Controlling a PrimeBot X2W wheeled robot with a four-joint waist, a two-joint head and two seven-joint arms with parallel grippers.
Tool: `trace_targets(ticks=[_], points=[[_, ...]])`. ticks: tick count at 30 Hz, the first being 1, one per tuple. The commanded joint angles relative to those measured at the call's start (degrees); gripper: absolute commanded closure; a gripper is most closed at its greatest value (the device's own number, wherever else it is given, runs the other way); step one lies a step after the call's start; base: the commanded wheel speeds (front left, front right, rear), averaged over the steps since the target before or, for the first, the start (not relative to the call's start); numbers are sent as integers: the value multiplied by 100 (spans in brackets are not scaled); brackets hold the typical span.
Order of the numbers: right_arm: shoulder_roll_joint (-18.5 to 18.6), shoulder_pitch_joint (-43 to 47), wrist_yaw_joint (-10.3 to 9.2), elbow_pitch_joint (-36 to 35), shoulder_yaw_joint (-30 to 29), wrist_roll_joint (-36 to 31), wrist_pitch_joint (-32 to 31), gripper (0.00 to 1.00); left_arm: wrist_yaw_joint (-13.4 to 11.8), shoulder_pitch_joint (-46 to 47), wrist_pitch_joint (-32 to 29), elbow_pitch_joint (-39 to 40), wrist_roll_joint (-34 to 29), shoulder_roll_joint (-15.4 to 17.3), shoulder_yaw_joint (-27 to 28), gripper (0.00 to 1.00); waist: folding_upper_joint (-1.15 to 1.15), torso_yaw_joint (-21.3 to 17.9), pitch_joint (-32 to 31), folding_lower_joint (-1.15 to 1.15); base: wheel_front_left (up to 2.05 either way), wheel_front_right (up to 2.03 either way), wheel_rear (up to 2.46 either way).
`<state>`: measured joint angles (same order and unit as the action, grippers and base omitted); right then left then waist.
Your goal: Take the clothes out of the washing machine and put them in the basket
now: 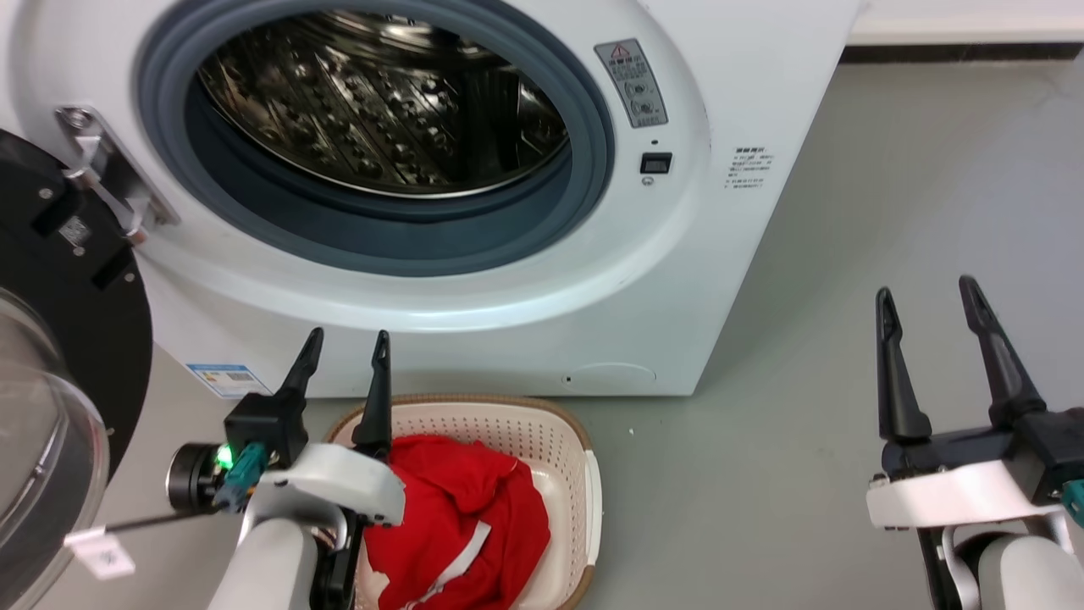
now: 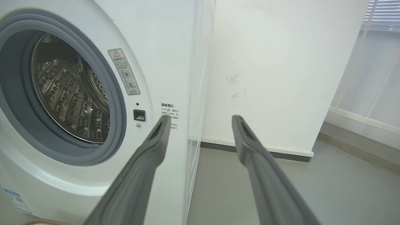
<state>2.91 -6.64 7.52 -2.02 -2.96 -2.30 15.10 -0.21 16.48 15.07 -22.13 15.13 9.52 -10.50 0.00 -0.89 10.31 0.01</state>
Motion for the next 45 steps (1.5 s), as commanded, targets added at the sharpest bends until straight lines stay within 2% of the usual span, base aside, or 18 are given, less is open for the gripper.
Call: trace_targets(ticks=[1,4,5,10,19,36,37,40,45], points=[[-6,136,-6,10,-27,21,9,0,-33,-264,14,316,-141,-71,130,0,0,58,-207,-1,0,0,0],[-6,270,-6,35,-85,10,9,0,-48,-642,15,847,-324,-215,310,0,0,91,-406,-1,0,0,0],[-7,374,-6,36,-109,23,9,0,-70,-979,15,1287,-534,-304,426,0,0,108,-562,-1,0,0,0],[-6,581,-6,51,-160,96,9,0,-91,-1489,15,1726,-806,-438,592,0,0,137,-812,-1,0,0,0],[-6,741,-6,59,-98,169,9,0,-159,-1858,15,1952,-1162,-513,745,0,0,78,-935,-1,0,0,0],[-6,673,-6,51,-131,141,9,0,-71,-1820,15,1965,-1159,-610,899,0,0,24,-872,-1,0,0,0],[0,679,0,60,-129,169,0,100,-52,-1839,0,1933,-1141,-610,901,100,0,24,-871,-1,0,0,0],[-4,704,0,216,-120,201,-6,100,-42,-1886,-28,1768,-1116,-626,902,100,0,23,-871,-1,0,0,0],[-2,665,0,322,-128,821,-142,100,12,-1808,-193,1660,-539,-631,974,100,0,26,-877,-1,0,0,0]])
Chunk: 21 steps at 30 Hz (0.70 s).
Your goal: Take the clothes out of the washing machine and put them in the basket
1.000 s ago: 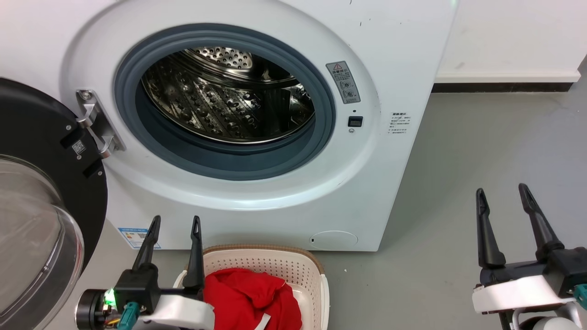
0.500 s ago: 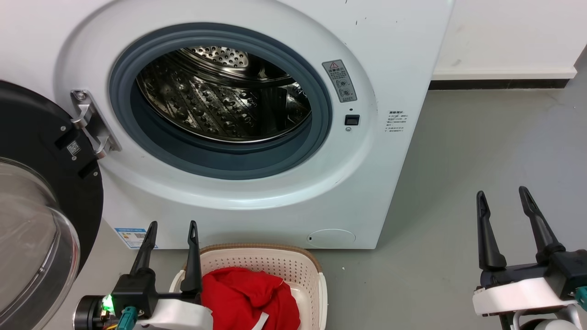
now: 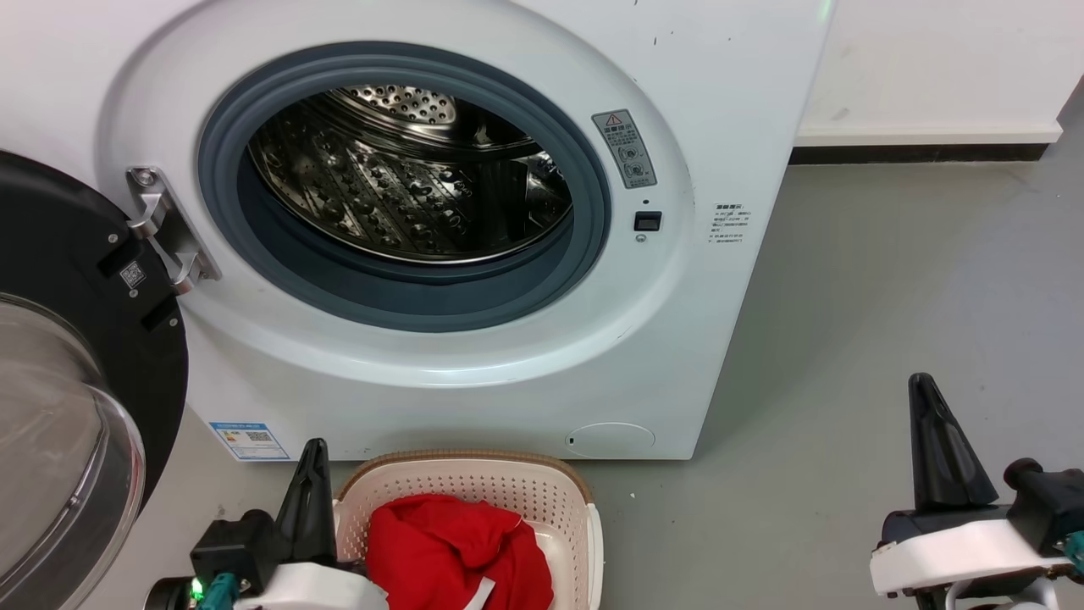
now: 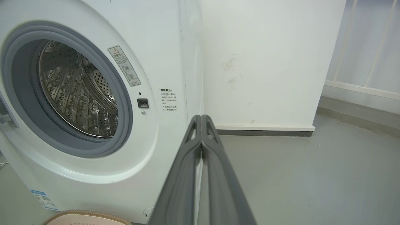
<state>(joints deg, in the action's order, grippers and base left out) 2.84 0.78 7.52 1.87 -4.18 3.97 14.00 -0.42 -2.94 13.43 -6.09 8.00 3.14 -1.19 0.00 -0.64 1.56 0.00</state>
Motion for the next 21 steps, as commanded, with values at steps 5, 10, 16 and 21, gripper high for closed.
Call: trace_targets(ticks=[5,10,16,21], points=[[10,-126,0,23,-19,816,-174,100,87,188,-165,7,764,6,91,100,0,4,-7,0,0,0,0],[14,-173,-1,106,-32,1398,-306,100,139,236,-291,-41,1318,4,134,100,0,6,-13,0,0,0,0],[18,-232,-1,217,-48,2155,-479,100,205,312,-460,-111,2038,1,196,100,0,10,-21,0,0,0,0],[20,-278,-1,288,-59,2658,-594,100,252,355,-574,-162,2520,-1,240,100,0,13,-27,0,0,0,0]])
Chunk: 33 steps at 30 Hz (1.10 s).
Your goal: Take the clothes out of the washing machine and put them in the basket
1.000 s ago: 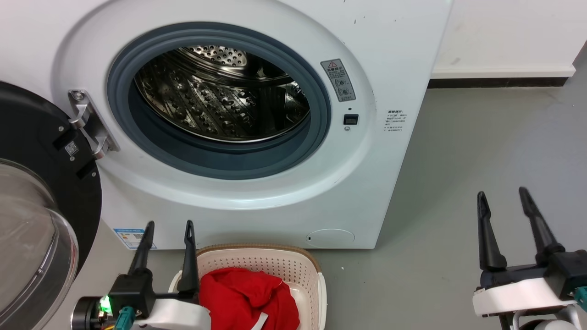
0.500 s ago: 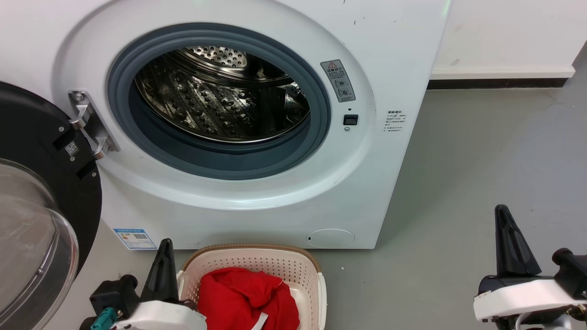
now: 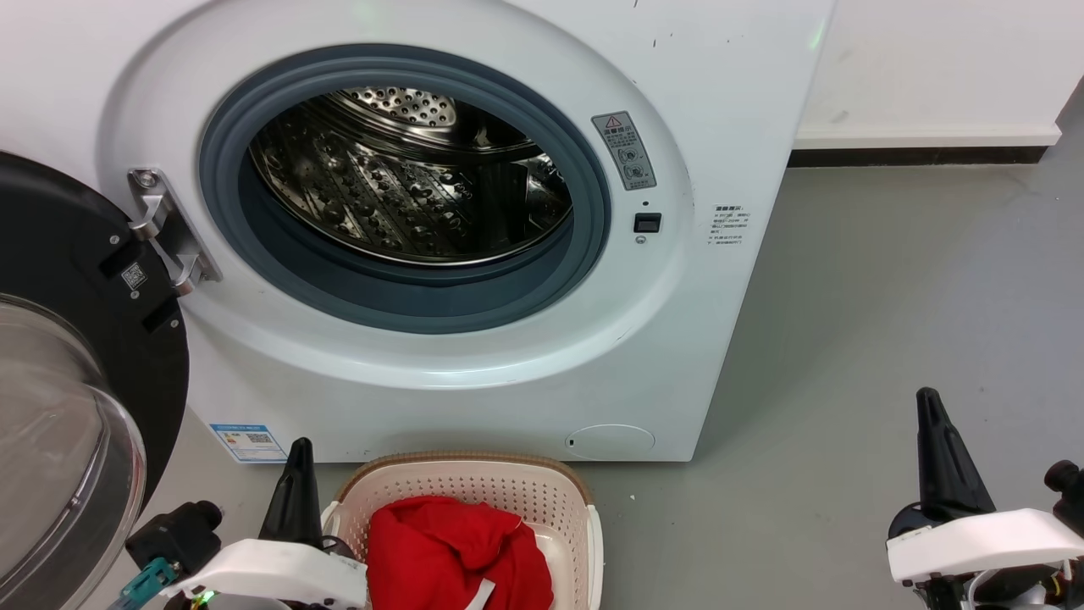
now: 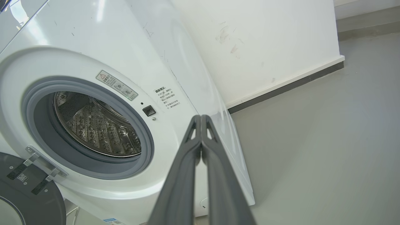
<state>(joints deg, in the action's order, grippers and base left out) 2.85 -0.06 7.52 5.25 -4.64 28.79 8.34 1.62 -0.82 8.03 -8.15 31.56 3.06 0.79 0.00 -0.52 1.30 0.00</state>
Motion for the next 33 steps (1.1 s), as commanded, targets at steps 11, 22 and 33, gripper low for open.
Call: trace_targets(ticks=[11,22,33], points=[[22,-268,-1,102,-38,1194,-264,100,138,243,-267,-56,1134,3,127,100,0,6,-13,0,0,0,0],[24,-346,-2,262,-66,2251,-512,100,234,345,-510,-165,2142,-1,226,100,0,13,-28,0,0,0,0],[25,-428,-2,399,-92,3187,-735,100,314,441,-733,-258,3032,-5,304,100,0,20,-43,0,0,0,0]])
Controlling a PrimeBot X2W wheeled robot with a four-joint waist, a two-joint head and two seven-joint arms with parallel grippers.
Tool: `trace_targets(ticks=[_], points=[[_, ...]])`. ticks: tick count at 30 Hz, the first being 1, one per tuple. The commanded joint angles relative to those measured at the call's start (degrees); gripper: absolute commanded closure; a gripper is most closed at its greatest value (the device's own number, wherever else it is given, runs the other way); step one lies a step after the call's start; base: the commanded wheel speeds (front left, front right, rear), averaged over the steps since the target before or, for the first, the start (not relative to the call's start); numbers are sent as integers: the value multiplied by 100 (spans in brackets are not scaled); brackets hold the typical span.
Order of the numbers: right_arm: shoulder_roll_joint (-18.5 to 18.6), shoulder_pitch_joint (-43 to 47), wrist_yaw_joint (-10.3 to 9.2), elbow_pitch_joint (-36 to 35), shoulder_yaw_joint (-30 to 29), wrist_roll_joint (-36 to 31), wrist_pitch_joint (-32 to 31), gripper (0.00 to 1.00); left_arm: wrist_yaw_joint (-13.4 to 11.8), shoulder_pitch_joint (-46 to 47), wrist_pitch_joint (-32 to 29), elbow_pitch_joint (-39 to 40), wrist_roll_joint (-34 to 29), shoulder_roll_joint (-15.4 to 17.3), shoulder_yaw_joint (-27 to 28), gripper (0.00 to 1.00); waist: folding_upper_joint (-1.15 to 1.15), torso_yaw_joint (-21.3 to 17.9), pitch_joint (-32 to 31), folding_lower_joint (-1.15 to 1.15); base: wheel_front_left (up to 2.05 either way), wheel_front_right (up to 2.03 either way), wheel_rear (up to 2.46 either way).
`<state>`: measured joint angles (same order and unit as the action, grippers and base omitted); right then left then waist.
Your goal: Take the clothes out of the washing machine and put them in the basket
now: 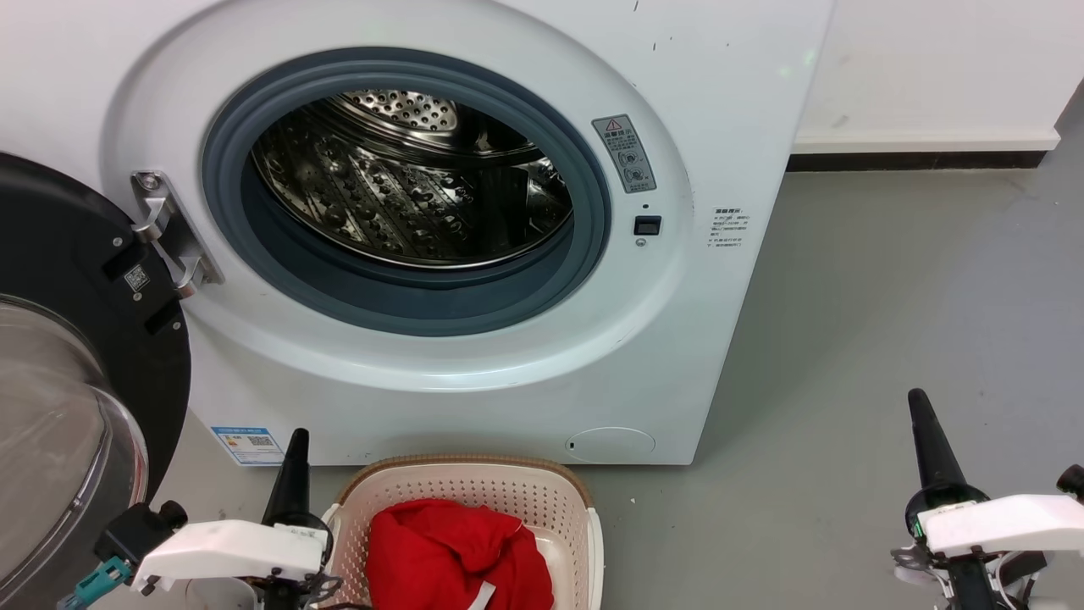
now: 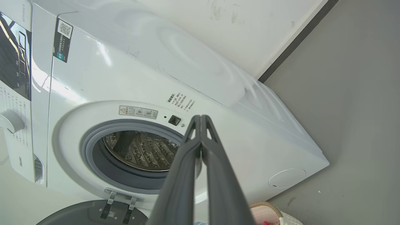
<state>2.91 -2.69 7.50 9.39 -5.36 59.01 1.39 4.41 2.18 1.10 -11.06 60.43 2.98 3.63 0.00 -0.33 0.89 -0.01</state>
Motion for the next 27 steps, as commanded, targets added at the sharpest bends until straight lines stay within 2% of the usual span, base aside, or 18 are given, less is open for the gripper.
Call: trace_targets(ticks=[1,27], points=[[19,-166,0,-5,-23,230,-54,100,42,143,-53,26,209,2,25,100,0,1,-2,0,0,0,0],[17,-268,-1,227,-64,1725,-413,100,178,297,-406,-134,1641,-5,162,100,0,14,-31,0,0,0,0]])
